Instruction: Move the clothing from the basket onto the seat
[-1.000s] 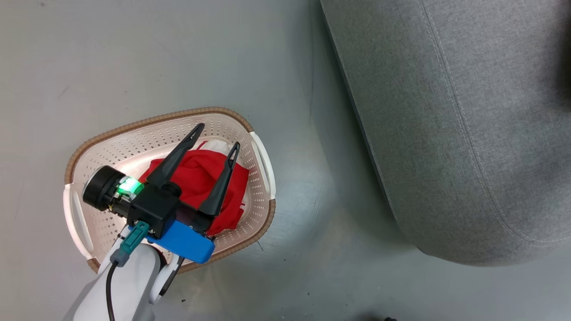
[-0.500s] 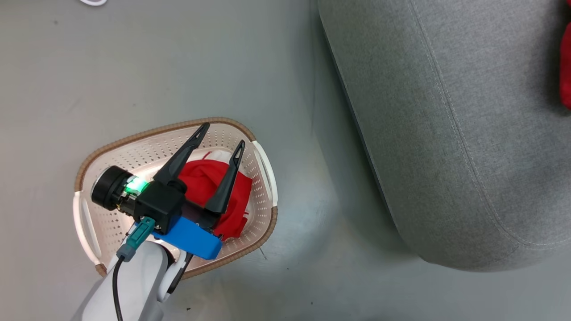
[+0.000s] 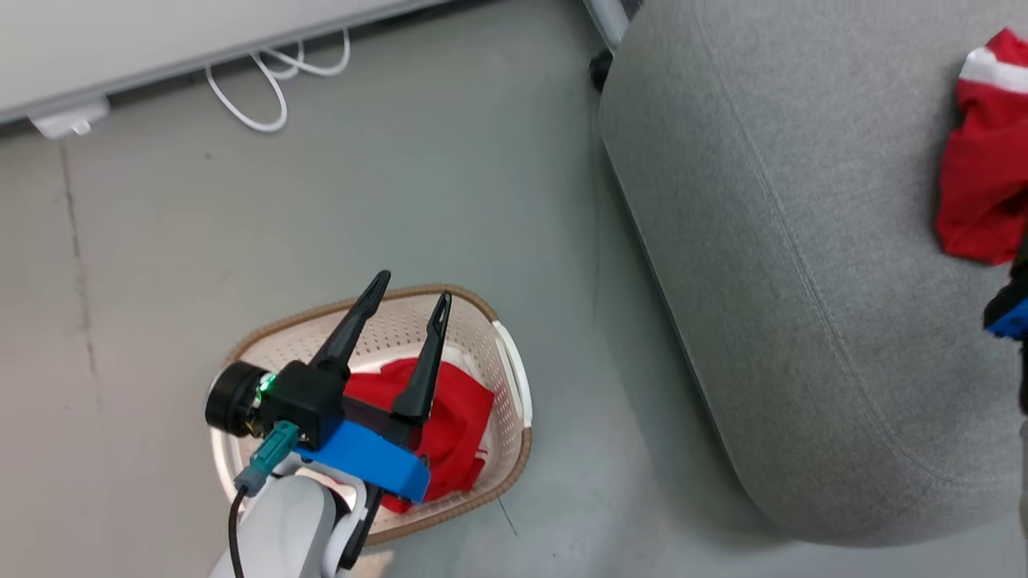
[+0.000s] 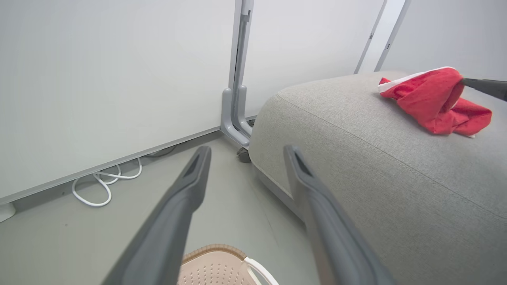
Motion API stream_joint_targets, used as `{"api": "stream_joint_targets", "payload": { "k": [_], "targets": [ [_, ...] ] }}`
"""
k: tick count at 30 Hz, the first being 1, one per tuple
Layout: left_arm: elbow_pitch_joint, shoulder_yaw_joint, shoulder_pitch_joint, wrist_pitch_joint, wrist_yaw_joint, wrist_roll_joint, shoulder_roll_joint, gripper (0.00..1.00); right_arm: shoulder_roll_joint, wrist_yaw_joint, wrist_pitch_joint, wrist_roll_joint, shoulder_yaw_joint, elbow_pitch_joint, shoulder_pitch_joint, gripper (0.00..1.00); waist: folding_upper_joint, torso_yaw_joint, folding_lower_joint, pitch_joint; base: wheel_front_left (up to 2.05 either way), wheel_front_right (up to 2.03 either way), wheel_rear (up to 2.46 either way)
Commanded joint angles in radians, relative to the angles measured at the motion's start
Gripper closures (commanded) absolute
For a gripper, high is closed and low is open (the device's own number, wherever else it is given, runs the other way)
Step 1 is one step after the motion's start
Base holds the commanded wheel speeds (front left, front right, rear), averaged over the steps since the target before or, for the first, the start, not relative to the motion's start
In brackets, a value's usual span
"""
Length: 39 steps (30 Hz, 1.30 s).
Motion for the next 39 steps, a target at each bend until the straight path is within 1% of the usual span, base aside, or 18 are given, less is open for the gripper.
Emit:
{"api": "stream_joint_targets", "payload": {
  "k": [1, 6, 9, 17, 22, 26, 30, 35, 39],
  "targets": [
    [0.006, 0.014, 0.022, -0.003, 0.0, -0.001, -0.008, 0.0, 0.009, 0.0, -0.005, 0.001, 0.011, -0.015, 0.035, 0.0, 0.0, 0.027, 0.0, -0.069, 0.0, 0.0, 0.0],
    [0.021, 0.062, 0.089, -0.003, -0.001, -0.008, -0.041, 0.0, 0.057, 0.0, -0.004, 0.017, 0.08, -0.078, 0.148, 0.0, 0.0, 0.048, 0.0, -0.162, 0.0, 0.0, 0.0],
    [0.032, 0.088, 0.125, -0.003, -0.001, -0.007, -0.054, 0.0, 0.088, 0.0, -0.004, 0.037, 0.134, -0.137, 0.223, 0.0, 0.0, 0.062, 0.0, -0.213, 0.0, 0.0, 0.0],
    [0.059, 0.17, 0.2, -0.003, -0.001, -0.012, -0.084, 0.0, 0.164, 0.0, -0.004, 0.107, 0.275, -0.358, 0.442, 0.0, 0.0, 0.104, 0.0, -0.316, 0.0, 0.0, 0.0],
    [0.074, 0.22, 0.238, -0.003, -0.001, -0.004, -0.096, 0.0, 0.196, 0.0, 0.009, 0.138, 0.348, -0.495, 0.557, 0.0, 0.0, 0.13, 0.0, -0.361, 0.0, 0.0, 0.0],
    [0.09, 0.26, 0.257, -0.003, -0.001, 0.001, -0.104, 0.0, 0.209, 0.0, 0.034, 0.159, 0.4, -0.595, 0.632, 0.0, 0.0, 0.156, 0.0, -0.383, 0.0, 0.0, 0.0],
    [0.102, 0.293, 0.261, -0.003, -0.001, 0.01, -0.107, 0.0, 0.214, 0.0, 0.059, 0.182, 0.432, -0.67, 0.687, 0.0, 0.0, 0.18, 0.0, -0.391, 0.0, 0.0, 0.0],
    [0.114, 0.32, 0.264, -0.003, -0.001, 0.018, -0.106, 0.0, 0.215, 0.0, 0.081, 0.237, 0.452, -0.726, 0.732, 0.0, 0.0, 0.206, 0.0, -0.396, 0.0, 0.0, 0.0],
    [0.114, 0.338, 0.269, -0.003, -0.001, 0.024, -0.107, 0.0, 0.215, 0.0, 0.09, 0.255, 0.46, -0.753, 0.751, 0.0, 0.0, 0.219, 0.0, -0.398, 0.0, 0.0, 0.0]
  ]
}}
